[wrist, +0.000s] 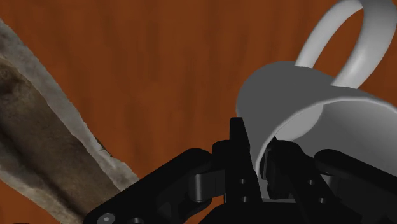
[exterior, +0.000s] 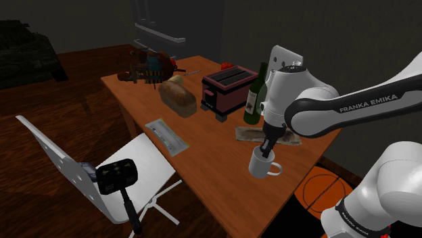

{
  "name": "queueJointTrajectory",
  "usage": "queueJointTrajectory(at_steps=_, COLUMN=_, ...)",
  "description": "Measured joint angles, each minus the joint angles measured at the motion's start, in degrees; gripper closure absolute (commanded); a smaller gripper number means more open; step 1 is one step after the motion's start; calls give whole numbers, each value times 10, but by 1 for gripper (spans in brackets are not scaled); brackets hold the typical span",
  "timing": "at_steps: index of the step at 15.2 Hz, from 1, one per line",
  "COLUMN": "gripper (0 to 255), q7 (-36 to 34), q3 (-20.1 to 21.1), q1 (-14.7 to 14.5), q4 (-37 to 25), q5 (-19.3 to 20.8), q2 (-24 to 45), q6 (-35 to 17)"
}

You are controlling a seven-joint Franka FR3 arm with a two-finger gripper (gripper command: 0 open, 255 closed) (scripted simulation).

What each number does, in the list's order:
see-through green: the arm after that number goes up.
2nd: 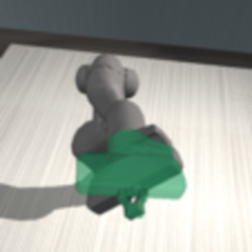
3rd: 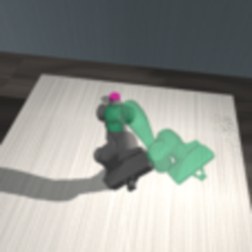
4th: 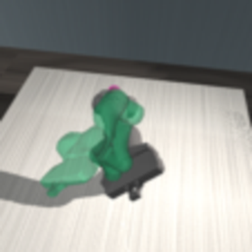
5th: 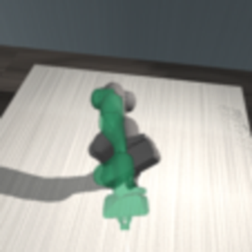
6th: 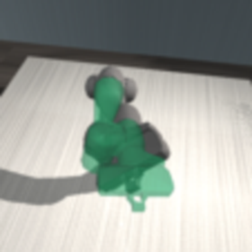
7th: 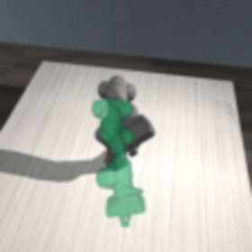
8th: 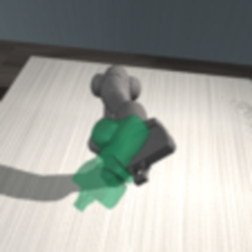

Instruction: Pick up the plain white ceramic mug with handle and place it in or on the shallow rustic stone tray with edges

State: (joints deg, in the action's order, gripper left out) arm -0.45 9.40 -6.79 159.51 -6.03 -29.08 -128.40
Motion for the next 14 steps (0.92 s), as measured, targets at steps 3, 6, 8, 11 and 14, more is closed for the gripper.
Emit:
queueJointTrajectory(at_steps=3, gripper=255, q7=0, q3=0, q1=0, q4=0, q5=0, q2=0, q6=0)
queueJointTrajectory(at_steps=6, gripper=255, q7=0, q3=-1, q1=0, q4=-8, q5=1, q2=-12, q6=21)
queueJointTrajectory(at_steps=8, gripper=255, q7=0, q3=-3, q1=0, q4=-16, q5=1, q2=-21, q6=38)
queueJointTrajectory(at_steps=11, gripper=255, q7=1, q3=-5, q1=0, q4=-28, q5=2, q2=-38, q6=66)
queueJointTrajectory(at_steps=14, gripper=255, q7=0, q3=-8, q1=0, q4=-47, q5=4, q2=-49, q6=96)
